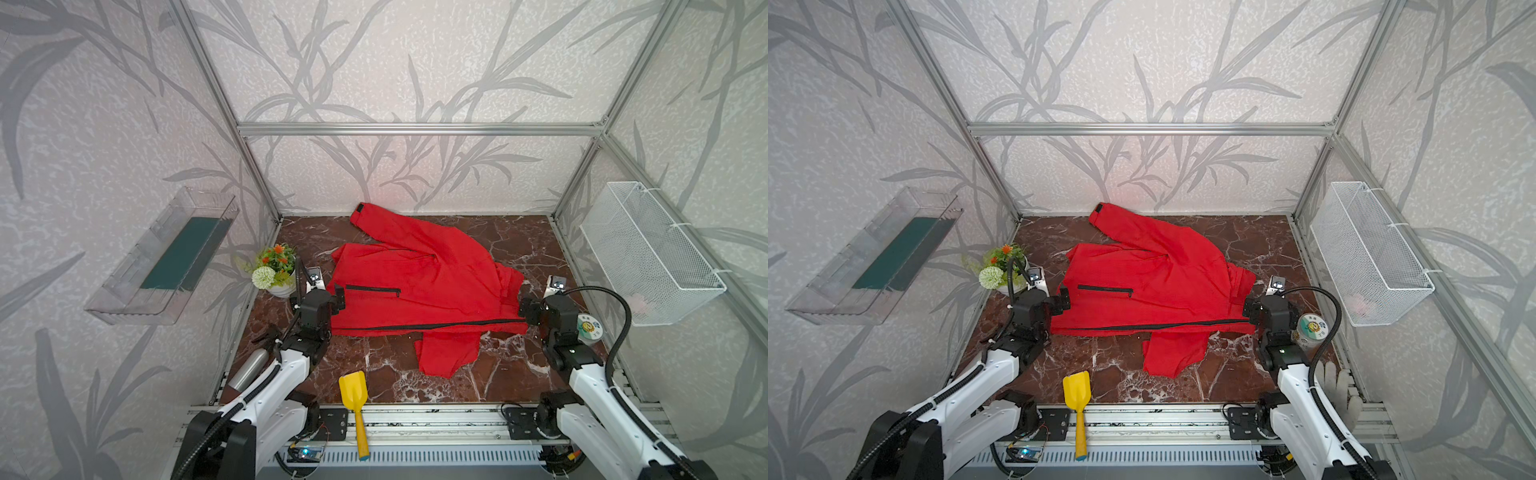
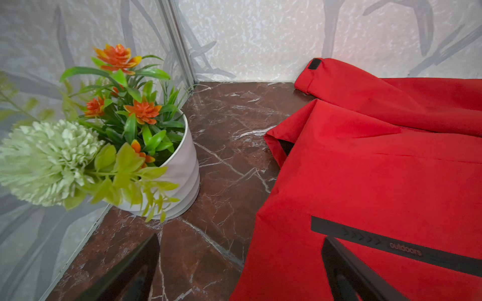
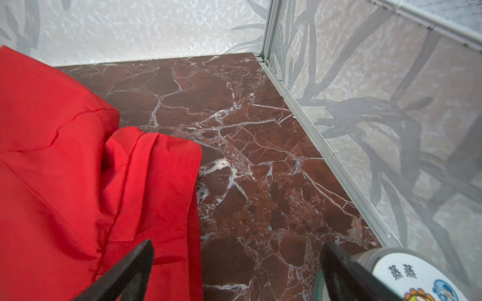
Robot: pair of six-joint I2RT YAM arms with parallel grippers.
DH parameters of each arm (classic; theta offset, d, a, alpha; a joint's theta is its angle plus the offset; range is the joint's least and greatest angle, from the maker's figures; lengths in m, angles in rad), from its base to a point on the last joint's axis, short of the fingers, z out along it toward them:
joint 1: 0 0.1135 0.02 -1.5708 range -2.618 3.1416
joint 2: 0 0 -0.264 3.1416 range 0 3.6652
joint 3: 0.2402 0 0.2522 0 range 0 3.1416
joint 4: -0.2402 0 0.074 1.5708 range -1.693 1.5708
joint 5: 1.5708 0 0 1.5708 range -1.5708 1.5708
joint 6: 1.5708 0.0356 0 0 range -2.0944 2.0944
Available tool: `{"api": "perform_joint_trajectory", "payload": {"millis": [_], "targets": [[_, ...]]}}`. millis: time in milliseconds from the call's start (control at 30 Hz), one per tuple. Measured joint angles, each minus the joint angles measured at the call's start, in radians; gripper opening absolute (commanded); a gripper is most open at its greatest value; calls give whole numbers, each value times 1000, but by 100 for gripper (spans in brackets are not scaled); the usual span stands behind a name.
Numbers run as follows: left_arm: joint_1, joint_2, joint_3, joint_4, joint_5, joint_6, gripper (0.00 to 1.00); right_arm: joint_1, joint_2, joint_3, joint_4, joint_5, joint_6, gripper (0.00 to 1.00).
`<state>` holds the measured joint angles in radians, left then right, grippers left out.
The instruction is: Zip up the jacket
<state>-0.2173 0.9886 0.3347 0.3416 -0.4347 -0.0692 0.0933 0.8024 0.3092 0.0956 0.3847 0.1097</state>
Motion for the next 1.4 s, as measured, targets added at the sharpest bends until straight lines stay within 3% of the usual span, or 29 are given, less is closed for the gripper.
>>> {"api": "perform_joint_trajectory", "payload": {"millis": [300,667,933,1400], "targets": [[50,106,-50,237,-37,36,99,34,348,-84,497,-102,-106,99],[77,490,-89,678,1,95,99,40,708,-71,882,-209,-170,99],[100,635,-93,880,40,104,99,40,764,37,847,-233,-183,99],[137,624,-11,774,35,73,99,40,762,72,788,-241,-183,99]]}}
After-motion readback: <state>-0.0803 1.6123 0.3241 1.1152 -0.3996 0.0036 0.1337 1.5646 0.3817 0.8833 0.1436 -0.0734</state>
